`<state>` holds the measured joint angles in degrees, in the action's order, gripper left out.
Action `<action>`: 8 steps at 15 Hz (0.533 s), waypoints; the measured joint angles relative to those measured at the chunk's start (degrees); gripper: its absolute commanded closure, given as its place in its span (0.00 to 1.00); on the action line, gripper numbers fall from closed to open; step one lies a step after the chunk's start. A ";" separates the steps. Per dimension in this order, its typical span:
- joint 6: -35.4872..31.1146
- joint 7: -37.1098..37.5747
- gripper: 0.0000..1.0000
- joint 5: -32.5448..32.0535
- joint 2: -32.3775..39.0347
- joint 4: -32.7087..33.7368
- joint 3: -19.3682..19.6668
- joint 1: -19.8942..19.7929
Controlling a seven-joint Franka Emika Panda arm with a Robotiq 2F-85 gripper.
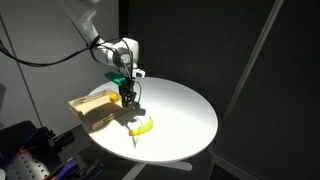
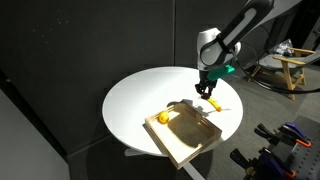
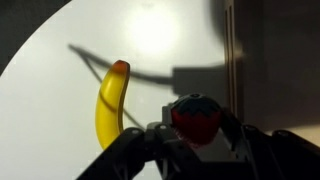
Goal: Take the strawberry off of the tray
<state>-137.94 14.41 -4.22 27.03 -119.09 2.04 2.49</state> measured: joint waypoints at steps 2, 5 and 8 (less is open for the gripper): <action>-0.72 0.00 0.75 0.27 0.37 0.04 0.61 -0.45; -1.94 0.00 0.75 0.46 1.41 0.37 1.47 -1.14; -2.84 0.00 0.75 0.80 3.02 1.11 1.99 -1.82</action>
<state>-140.78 14.41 -3.41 30.05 -117.98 4.03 0.67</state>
